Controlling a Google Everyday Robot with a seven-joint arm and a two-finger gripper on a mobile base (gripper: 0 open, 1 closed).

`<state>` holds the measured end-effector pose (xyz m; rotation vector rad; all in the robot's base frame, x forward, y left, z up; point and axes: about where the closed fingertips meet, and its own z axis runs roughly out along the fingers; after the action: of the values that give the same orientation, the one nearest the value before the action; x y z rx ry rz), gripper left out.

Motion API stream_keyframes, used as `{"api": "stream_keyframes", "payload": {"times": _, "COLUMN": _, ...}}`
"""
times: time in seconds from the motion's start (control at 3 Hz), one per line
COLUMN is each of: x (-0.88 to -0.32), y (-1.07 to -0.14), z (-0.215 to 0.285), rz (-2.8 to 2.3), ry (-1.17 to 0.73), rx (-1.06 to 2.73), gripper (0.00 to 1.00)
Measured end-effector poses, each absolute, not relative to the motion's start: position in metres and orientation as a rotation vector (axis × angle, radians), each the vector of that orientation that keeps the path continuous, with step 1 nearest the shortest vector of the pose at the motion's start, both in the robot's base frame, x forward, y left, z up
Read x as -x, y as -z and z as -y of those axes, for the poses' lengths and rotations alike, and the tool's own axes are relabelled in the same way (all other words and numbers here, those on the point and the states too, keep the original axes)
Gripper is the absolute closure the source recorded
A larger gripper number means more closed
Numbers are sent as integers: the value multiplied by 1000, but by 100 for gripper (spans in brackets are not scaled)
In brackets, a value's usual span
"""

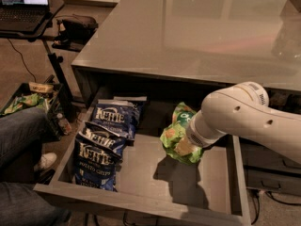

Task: Pick green rice chip bag from top drawer and place on counter

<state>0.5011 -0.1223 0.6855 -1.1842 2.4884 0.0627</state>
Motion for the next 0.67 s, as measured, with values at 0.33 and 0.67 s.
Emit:
{"api": "stream_keyframes", "payload": {"times": 0.33, "x": -487, "y": -718, "z": 137, "rz": -2453, "ry": -47, "rx": 1090, "gripper": 100}}
{"api": "stream_keyframes", "payload": {"times": 0.67, "x": -478, "y": -751, "z": 146, "rz": -2394, "ry": -24, "rx": 1033, "gripper": 100}}
